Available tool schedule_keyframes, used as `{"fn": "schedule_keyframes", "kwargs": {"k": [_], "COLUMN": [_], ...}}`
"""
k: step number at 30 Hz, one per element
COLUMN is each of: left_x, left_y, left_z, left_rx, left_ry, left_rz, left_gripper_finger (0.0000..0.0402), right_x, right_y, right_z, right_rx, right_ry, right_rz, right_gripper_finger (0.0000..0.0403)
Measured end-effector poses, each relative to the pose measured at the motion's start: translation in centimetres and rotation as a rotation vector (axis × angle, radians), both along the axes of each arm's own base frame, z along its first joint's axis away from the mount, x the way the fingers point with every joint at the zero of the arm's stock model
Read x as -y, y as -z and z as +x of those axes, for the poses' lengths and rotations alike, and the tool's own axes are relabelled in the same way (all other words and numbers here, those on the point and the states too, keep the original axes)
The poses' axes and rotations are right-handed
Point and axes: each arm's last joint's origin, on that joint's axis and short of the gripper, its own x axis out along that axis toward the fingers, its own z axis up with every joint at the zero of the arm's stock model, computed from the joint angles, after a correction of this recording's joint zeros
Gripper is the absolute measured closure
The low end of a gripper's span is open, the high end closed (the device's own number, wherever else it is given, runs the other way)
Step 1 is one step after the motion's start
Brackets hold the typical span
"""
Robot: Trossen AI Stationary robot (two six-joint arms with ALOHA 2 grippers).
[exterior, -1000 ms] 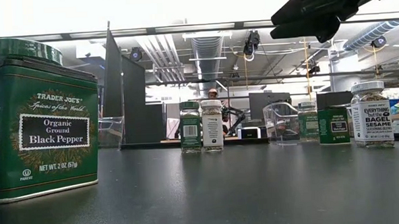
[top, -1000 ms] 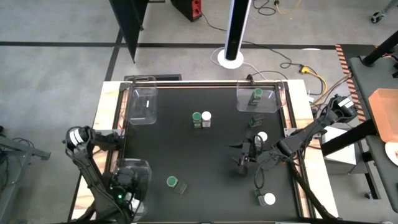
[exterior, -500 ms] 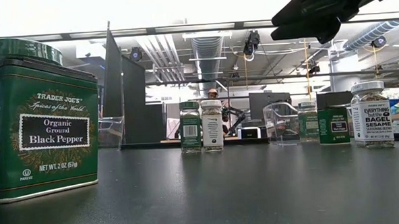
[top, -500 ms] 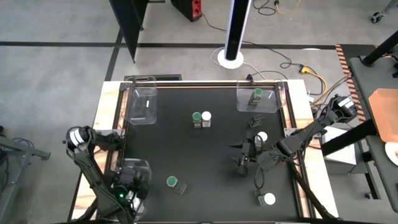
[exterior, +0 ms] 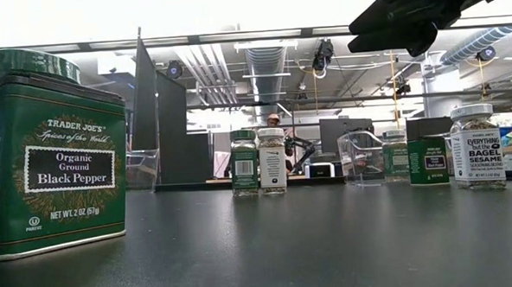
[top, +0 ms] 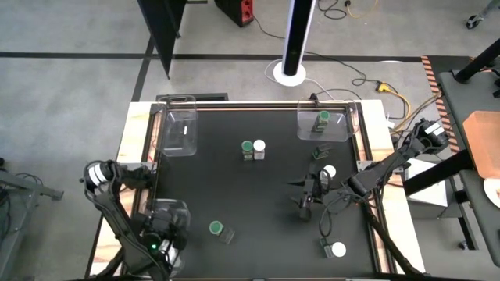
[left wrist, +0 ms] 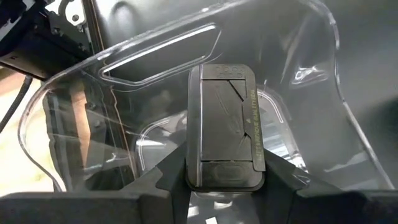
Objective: Sort spices by type
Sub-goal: Put the top left black seasoning can into the bottom transparent bin
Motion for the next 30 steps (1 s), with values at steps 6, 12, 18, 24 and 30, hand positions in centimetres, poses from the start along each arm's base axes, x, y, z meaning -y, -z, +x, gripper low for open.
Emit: {"fn": "schedule_keyframes", "kwargs": {"k": [6,12,18,24,30], "left_x": [0.2,0.2,0.2,0.3,0.8], "left_y": [0.3,0.4,0.3,-0.7,-2.8], "left_z": [0.1,0.1,0.1,0.2,0.5], "left_rx": [-0.002,-0.001,-0.006,-0.037,-0.079], "left_ry": [0.000,0.000,0.007,0.069,0.240], "left_rz": [0.005,0.002,0.004,-0.007,-0.036], "left_gripper_finger": [0.0274,0.0247,0.0231,0.0228,0.0228], "right_x": [0.0,0.0,0.0,-0.3,-0.3], "right_y": [0.0,0.0,-0.2,-1.6,-4.4], "right_z": [0.0,0.0,0.1,0.6,1.9], "right_rx": [0.000,-0.001,0.017,0.096,0.146], "right_ry": [-0.001,-0.001,0.004,0.022,0.053], "right_rz": [-0.001,-0.002,-0.002,0.079,0.129], "right_gripper_finger": [0.0200,0.0200,0.0200,0.0200,0.0236]}}
